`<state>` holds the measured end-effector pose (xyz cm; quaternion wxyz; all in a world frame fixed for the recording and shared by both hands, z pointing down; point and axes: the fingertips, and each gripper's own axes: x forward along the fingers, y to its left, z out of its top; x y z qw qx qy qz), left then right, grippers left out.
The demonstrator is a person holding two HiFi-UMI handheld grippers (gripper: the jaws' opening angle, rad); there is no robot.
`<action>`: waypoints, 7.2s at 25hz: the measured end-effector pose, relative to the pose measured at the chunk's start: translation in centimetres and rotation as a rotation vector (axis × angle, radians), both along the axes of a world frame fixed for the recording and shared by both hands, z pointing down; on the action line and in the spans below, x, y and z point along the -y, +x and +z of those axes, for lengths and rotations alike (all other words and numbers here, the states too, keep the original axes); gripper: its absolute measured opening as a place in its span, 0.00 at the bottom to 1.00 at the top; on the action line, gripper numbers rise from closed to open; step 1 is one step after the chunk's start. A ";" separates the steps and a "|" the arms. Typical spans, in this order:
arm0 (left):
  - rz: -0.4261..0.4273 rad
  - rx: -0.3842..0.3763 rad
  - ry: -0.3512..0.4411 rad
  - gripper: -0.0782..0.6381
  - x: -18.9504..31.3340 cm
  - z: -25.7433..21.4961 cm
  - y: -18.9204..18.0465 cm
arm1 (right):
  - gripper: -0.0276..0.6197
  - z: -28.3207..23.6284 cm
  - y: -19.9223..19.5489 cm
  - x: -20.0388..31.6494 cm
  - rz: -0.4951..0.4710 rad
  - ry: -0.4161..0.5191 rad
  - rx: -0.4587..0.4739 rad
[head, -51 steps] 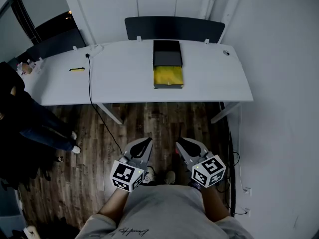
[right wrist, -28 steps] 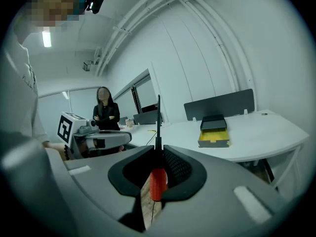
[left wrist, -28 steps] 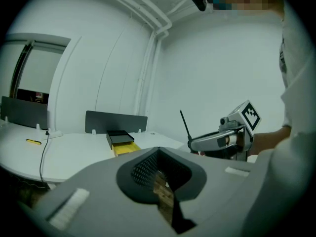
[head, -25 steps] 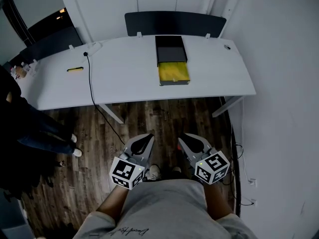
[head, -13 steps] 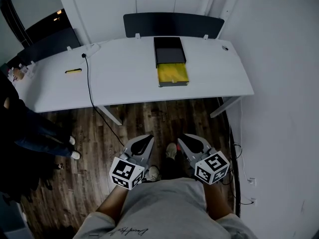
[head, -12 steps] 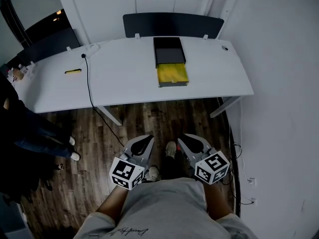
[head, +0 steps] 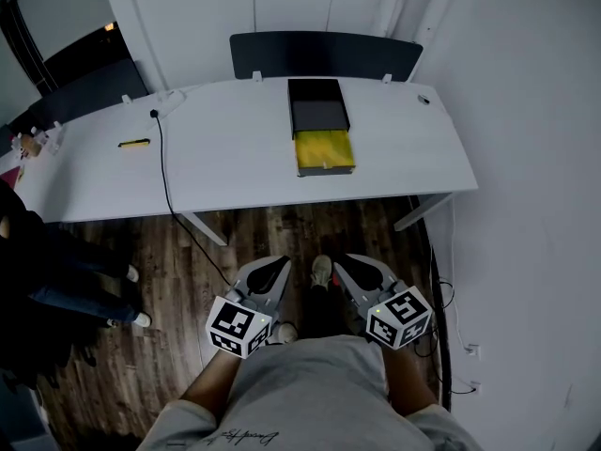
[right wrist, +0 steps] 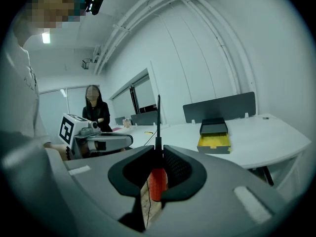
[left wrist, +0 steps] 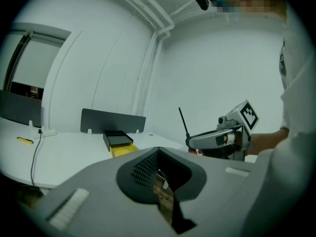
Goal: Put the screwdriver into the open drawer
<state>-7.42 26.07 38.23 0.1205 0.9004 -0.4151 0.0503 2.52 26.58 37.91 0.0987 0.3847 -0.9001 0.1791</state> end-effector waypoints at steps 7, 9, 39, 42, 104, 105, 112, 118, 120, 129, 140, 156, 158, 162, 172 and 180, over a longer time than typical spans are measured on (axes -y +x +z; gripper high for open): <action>0.001 -0.007 -0.010 0.11 4.0 0.8 0.8 | 0.16 1.4 0.8 3.9 -0.002 -0.023 0.011; 0.001 -0.005 -0.013 0.11 5.5 1.0 1.0 | 0.16 1.7 1.0 5.5 -0.008 -0.027 0.011; -0.169 0.024 -0.054 0.11 32.2 0.9 6.1 | 0.16 1.7 6.1 33.6 -0.168 -0.068 0.021; -0.192 0.015 -0.053 0.11 33.8 0.6 6.3 | 0.16 1.6 6.3 35.1 -0.190 -0.064 0.021; -0.176 0.031 -0.188 0.11 40.1 8.3 1.4 | 0.16 15.3 2.9 40.6 -0.289 -0.236 -0.415; -0.176 0.029 -0.191 0.11 40.1 8.5 1.4 | 0.16 15.6 2.9 40.5 -0.294 -0.243 -0.424; -0.176 0.029 -0.212 0.11 40.4 9.8 1.4 | 0.16 18.1 3.0 40.9 -0.332 -0.286 -0.504; -0.177 0.026 -0.231 0.11 40.6 10.6 1.2 | 0.16 20.0 2.8 40.7 -0.373 -0.326 -0.570; -0.179 0.026 -0.236 0.11 40.6 10.9 1.0 | 0.16 20.5 2.7 40.7 -0.388 -0.338 -0.592; -0.188 0.016 -0.250 0.11 41.0 11.6 0.3 | 0.16 22.4 2.4 40.6 -0.453 -0.373 -0.676; -0.200 0.017 -0.258 0.11 41.4 12.3 -0.7 | 0.16 23.7 1.7 40.7 -0.481 -0.408 -0.722; -0.196 0.012 -0.271 0.11 41.4 13.2 -1.1 | 0.16 25.7 1.2 40.7 -0.526 -0.440 -0.811; -0.197 0.011 -0.272 0.11 41.5 13.3 -1.1 | 0.16 25.9 1.0 40.9 -0.531 -0.434 -0.824; -0.198 0.009 -0.276 0.11 41.5 13.4 -1.1 | 0.16 26.4 0.9 40.9 -0.543 -0.436 -0.847; -0.202 0.008 -0.281 0.11 41.8 13.6 -1.6 | 0.16 27.0 0.7 40.8 -0.566 -0.445 -0.901; -0.201 0.009 -0.288 0.11 41.6 13.8 -1.6 | 0.16 27.2 0.7 40.7 -0.583 -0.445 -0.944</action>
